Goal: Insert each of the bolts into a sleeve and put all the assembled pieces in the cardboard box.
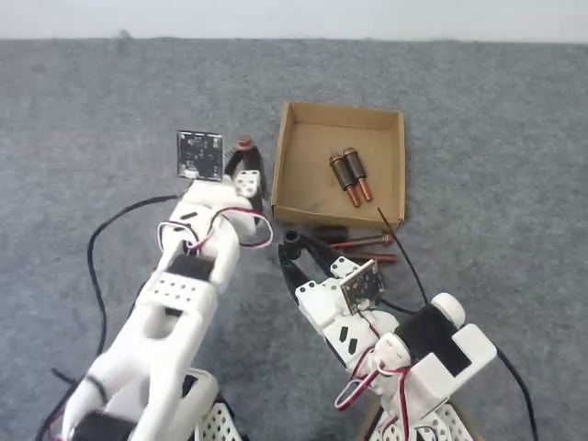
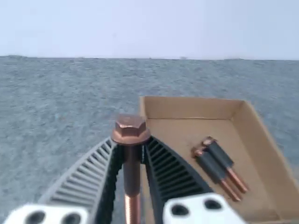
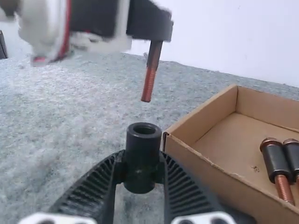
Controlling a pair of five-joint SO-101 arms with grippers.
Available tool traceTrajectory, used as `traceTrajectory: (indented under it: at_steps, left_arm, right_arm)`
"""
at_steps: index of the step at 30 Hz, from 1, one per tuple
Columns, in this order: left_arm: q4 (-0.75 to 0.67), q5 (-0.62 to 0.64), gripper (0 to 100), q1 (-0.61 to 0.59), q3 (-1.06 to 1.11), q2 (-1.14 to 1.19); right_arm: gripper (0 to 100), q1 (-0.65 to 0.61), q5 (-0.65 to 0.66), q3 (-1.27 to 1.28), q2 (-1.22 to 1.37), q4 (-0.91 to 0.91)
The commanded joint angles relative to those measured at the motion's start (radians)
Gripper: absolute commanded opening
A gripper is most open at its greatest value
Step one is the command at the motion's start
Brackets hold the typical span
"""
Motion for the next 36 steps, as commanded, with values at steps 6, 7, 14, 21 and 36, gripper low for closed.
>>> traceTrajectory:
  at_steps: [6, 7, 14, 21, 36]
  left_arm:
    - [0.285, -0.003, 1, 0.101, -0.058, -0.287]
    - [0.315, -0.003, 1, 0.104, -0.064, -0.304]
    - [0.459, -0.003, 1, 0.106, -0.154, -0.417]
    - [0.66, -0.003, 1, 0.107, -0.262, -0.466]
    - [0.663, 0.206, 1, 0.158, -0.197, -0.474]
  right_arm:
    - [0.6, -0.012, 0.015, -0.025, 0.002, 0.002]
    - [0.6, -0.012, 0.015, -0.025, 0.002, 0.002]
    - [0.6, -0.013, 0.015, -0.018, 0.002, 0.002]
    - [0.6, -0.047, 0.017, 0.006, 0.002, 0.001]
    - [0.6, -0.079, 0.017, 0.009, 0.002, -0.004]
